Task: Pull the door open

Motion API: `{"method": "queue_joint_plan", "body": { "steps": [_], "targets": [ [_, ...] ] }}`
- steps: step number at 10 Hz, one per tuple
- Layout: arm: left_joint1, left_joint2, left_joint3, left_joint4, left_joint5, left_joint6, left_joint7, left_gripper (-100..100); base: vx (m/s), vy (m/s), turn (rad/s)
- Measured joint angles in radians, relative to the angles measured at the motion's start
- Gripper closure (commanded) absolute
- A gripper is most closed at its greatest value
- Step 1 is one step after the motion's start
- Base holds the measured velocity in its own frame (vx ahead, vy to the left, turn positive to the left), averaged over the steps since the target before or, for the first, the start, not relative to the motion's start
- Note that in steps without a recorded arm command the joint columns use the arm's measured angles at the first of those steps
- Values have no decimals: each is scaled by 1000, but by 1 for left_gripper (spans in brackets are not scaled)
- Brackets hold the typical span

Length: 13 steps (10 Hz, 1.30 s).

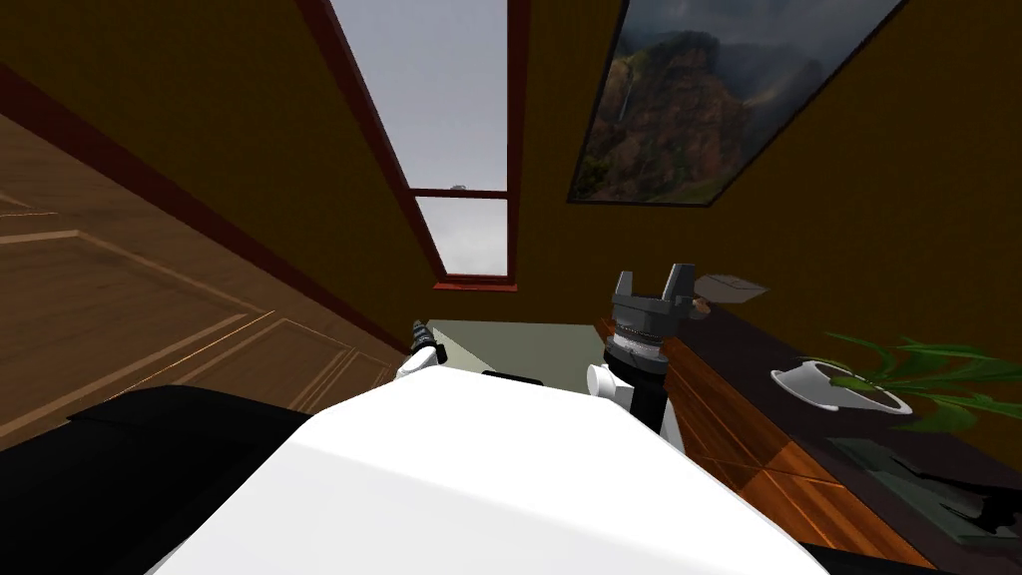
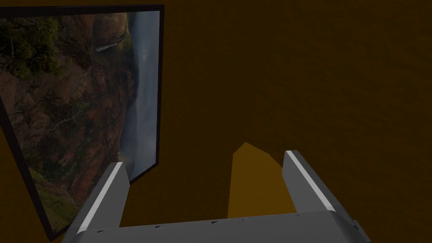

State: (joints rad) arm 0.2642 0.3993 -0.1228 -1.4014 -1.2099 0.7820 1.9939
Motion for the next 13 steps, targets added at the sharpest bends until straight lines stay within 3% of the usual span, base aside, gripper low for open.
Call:
{"method": "queue_joint_plan", "body": {
  "steps": [1,5,13],
  "targets": [
    [4,3,4,-4,-2,10,4,-100,-149,120,274],
    [-10,27,20,51,-38,40,70,-100,-138,111,271],
    [-6,77,67,90,-65,99,128,-100,-161,123,207]
  ]
}}
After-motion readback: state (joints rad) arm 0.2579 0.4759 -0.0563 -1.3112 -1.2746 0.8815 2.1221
